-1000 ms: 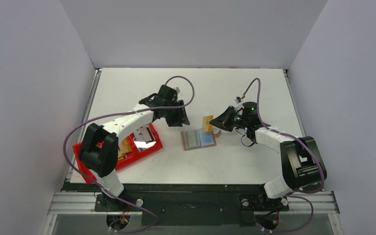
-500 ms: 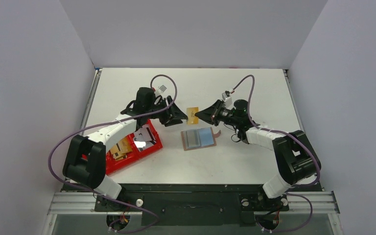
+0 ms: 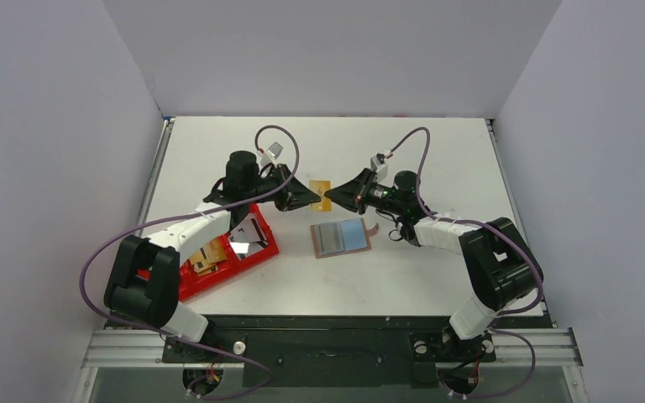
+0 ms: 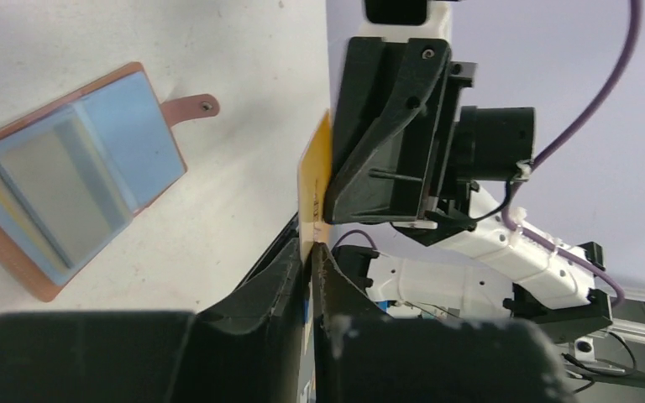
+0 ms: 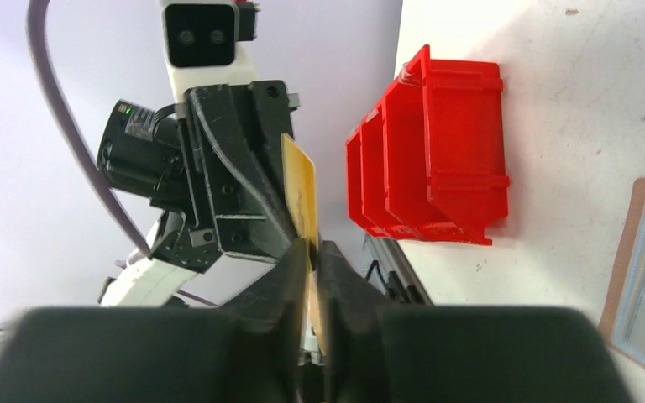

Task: Take the credit cards out of the card holder
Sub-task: Place the credit card in the storage box.

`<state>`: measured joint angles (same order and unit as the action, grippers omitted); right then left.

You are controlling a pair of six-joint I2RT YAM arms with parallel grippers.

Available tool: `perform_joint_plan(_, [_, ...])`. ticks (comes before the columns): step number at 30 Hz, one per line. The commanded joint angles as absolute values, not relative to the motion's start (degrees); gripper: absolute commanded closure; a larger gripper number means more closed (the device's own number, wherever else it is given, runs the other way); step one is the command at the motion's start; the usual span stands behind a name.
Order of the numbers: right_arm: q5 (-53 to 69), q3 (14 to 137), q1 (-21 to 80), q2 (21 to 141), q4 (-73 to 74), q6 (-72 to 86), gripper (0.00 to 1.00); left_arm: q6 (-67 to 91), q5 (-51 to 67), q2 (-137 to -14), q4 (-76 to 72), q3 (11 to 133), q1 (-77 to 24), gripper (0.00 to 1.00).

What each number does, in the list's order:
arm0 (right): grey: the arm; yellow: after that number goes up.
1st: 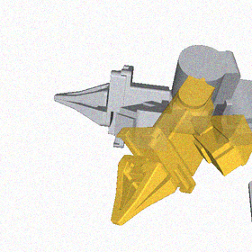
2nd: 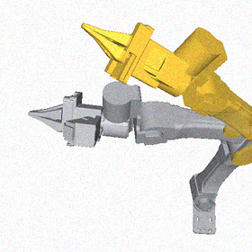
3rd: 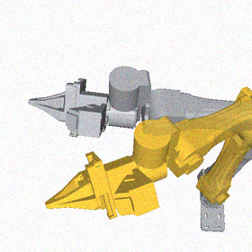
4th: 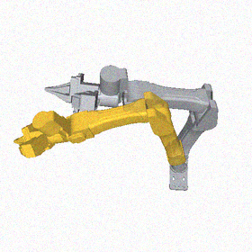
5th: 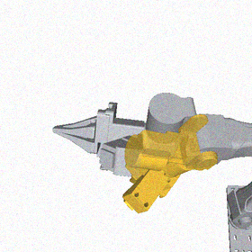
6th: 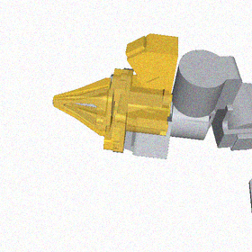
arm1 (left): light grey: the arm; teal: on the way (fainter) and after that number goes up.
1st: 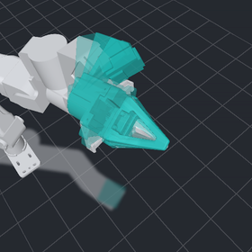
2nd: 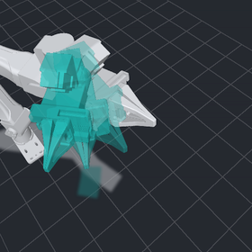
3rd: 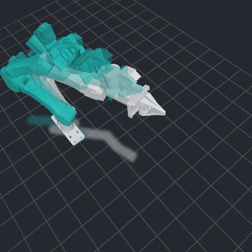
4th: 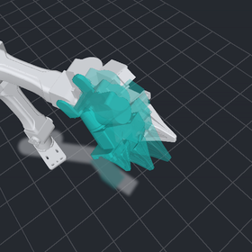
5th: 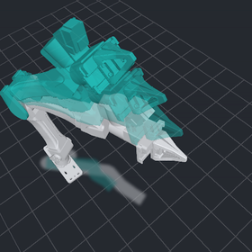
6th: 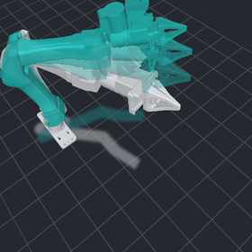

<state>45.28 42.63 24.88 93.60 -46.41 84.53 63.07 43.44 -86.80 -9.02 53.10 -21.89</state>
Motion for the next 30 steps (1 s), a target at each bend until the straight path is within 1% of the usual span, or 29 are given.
perform_joint_plan(1, [45.19,45.19,25.55,93.28,-46.87,81.89,0.79,63.94,44.66,-85.01,-13.52,52.65,-21.45,1.00])
perform_joint_plan(2, [44.56,45.49,25.61,92.96,-42.30,79.01,0.69,63.61,44.30,-84.67,-12.78,52.51,-21.45,1.00])
perform_joint_plan(3, [44.17,46.20,25.76,92.01,-39.43,77.16,0.50,62.24,42.87,-84.30,-10.29,52.81,-21.45,1.00])
perform_joint_plan(4, [42.88,46.74,25.84,91.40,-32.18,72.40,0.42,59.88,41.96,-83.50,-8.22,53.08,-21.45,1.00])
perform_joint_plan(5, [40.65,48.07,26.02,90.02,-27.96,69.82,0.33,58.33,39.27,-83.01,-3.04,54.07,-21.45,1.00])
perform_joint_plan(6, [39.26,49.83,26.10,89.35,-18.94,64.08,0.30,55.23,37.61,-81.90,0.46,54.63,-21.40,1.00])
perform_joint_plan(7, [36.18,50.76,26.21,88.21,-14.83,61.48,0.26,53.54,33.53,-81.29,7.43,55.93,-21.34,1.00])
perform_joint_plan(8, [34.83,52.09,26.20,87.70,-8.01,56.99,0.25,50.41,28.84,-79.89,10.79,56.53,-21.09,1.00])
perform_joint_plan(9, [32.51,52.45,26.15,86.79,-5.59,54.06,0.24,49.07,26.33,-78.18,17.33,57.48,-20.96,1.00])
perform_joint_plan(10, [31.59,52.73,26.08,86.46,-2.52,53.13,0.24,46.76,21.06,-77.23,20.14,57.88,-20.49,1.00])
perform_joint_plan(11, [30.51,52.73,25.94,85.91,-1.52,51.78,0.24,45.88,18.62,-75.14,25.62,58.28,-20.31,1.00])
perform_joint_plan(14, [29.66,51.95,25.78,85.65,-0.22,50.53,0.24,42.77,6.40,-70.86,37.43,58.79,-18.60,1.00])
perform_joint_plan(18, [29.62,50.82,25.78,85.59,-0.18,49.63,0.24,41.40,-5.34,-64.88,47.84,58.80,-15.96,1.00])
perform_joint_plan(22, [29.90,50.46,25.84,85.71,-0.18,48.81,0.24,41.32,-11.06,-60.61,53.75,57.64,-11.66,1.00])
perform_joint_plan(27, [30.71,50.15,25.76,85.85,-0.18,47.98,0.24,40.76,-16.71,-58.32,55.98,55.10,-5.72,1.00])
perform_joint_plan(30, [31.12,49.84,25.44,85.60,-0.18,47.55,0.24,39.53,-15.54,-59.13,54.01,52.31,-2.22,1.00])
